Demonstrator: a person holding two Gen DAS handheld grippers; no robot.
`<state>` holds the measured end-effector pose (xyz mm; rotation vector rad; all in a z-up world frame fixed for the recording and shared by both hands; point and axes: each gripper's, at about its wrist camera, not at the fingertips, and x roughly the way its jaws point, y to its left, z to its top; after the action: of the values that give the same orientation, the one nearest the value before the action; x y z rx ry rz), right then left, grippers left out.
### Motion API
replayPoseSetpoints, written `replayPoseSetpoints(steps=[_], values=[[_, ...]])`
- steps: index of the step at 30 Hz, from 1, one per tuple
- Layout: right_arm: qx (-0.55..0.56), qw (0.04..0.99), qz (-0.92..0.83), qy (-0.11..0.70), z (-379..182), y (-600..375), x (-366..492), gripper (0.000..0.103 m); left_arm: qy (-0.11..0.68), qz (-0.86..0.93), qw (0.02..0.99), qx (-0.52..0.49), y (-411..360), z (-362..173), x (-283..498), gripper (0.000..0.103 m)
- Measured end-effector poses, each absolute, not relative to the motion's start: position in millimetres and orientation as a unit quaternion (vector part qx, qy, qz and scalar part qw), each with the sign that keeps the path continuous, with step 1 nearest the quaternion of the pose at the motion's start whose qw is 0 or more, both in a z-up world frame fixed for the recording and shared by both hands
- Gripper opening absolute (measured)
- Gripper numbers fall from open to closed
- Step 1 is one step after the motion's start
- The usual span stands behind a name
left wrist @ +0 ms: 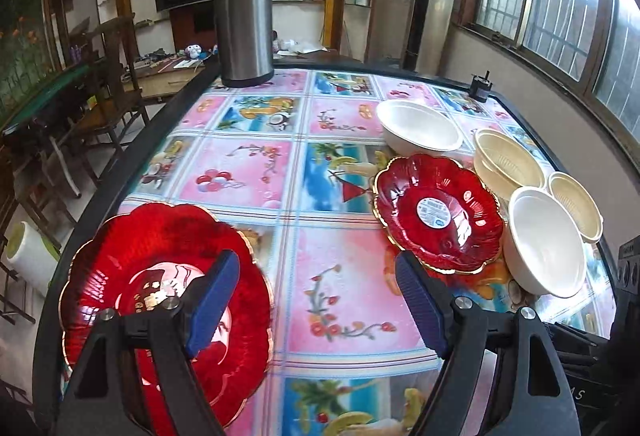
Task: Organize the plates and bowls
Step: 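Reach the right tool to the small gold-rimmed red plate and grasp its rim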
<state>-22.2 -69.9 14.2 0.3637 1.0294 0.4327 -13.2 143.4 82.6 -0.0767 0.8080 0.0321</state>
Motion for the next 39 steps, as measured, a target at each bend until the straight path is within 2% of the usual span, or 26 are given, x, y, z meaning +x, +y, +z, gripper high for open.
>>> replayPoseSetpoints(steps=[39], values=[[0.253,0.859,0.095,0.434,6.2,-87.2,19.7,0.057,0.449,-0.001,0.893,-0.029,104.6,45.7,101.4,0.08]])
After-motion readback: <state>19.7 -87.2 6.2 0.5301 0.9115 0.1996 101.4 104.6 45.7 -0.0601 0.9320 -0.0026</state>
